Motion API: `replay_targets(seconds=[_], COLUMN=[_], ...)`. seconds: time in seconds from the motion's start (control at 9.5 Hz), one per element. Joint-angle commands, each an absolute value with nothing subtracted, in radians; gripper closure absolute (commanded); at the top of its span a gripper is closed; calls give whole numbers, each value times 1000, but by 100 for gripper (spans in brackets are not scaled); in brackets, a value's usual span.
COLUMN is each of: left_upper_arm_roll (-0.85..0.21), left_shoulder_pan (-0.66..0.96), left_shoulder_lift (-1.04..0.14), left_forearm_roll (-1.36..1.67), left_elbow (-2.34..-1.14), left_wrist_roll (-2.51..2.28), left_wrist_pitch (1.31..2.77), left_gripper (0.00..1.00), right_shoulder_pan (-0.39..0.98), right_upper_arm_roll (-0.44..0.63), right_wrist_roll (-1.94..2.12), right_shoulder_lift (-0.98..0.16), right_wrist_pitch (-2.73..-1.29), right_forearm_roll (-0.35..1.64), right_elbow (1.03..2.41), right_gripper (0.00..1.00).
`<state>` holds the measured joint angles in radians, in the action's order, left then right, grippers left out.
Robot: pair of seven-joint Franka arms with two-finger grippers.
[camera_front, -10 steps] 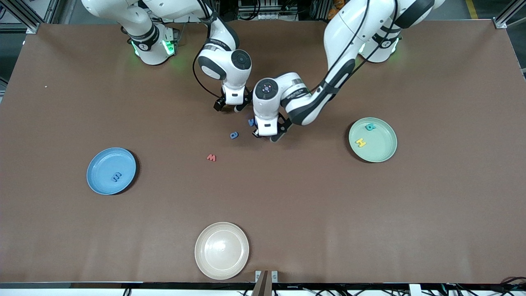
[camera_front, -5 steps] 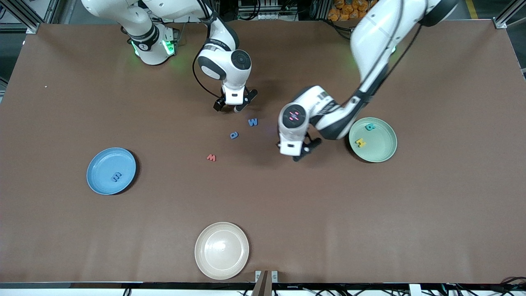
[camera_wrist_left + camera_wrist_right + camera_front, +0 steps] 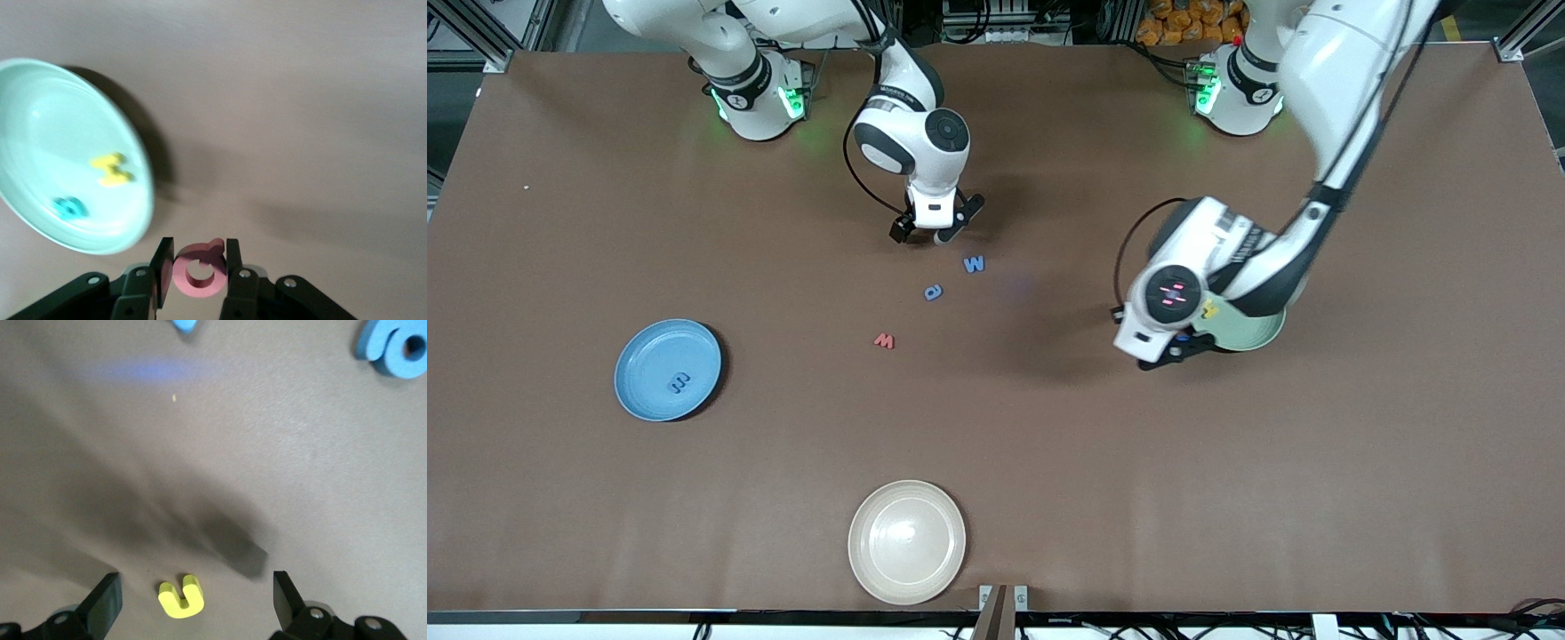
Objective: Sort upper and lower case letters into plates
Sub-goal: 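Carry the Q to the green plate and open the left gripper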
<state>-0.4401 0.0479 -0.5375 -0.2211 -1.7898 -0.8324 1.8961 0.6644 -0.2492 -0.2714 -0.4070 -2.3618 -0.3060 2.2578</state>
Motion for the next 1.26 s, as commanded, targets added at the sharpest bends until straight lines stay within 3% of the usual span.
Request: replay_targets(seconds=[0.0,0.21,0.42,0.63,0.74,0.84,1.16], left_upper_arm_roll=[-454,-454,-453,-453,-453,-453,-465], left_shoulder_pan=[-69,-159,-201,-227,-227,-227,-218], left_shoulder_lift=[-468,-468,-472,-472,-474,-476,-480], left_forearm_roll=[-196,-204,-210,-212,-212,-212,-171], left_elbow=[-1893,-1925,-1950,-1979,-1979,-1977,-1962], left_wrist_roll=[-648,-490,-396,-362,-362,-362,-385], left_wrist_pitch=[1898,1905,1922,1954,1954,1956,1959], left_gripper=[96,93,75,73,50,1,0], right_shoulder_pan=[643,640,640,641,649,650,661], right_upper_arm_roll=[-261,-261,-261,-261,-262,-277,-282], right_wrist_roll=[-275,-267,-267,-265,-262,-247,-221], right_shoulder_lift=[-385,-379,-379,-380,-380,-380,-394], right_wrist_pitch=[-2359,-2355,-2352,-2333,-2312,-2310,-2328], right_forearm_roll=[-308,-308,-307,-307,-308,-319,-405], right_elbow=[2261,2266,2281,2295,2295,2293,2284], right_gripper=[0,0,0,0,0,0,0])
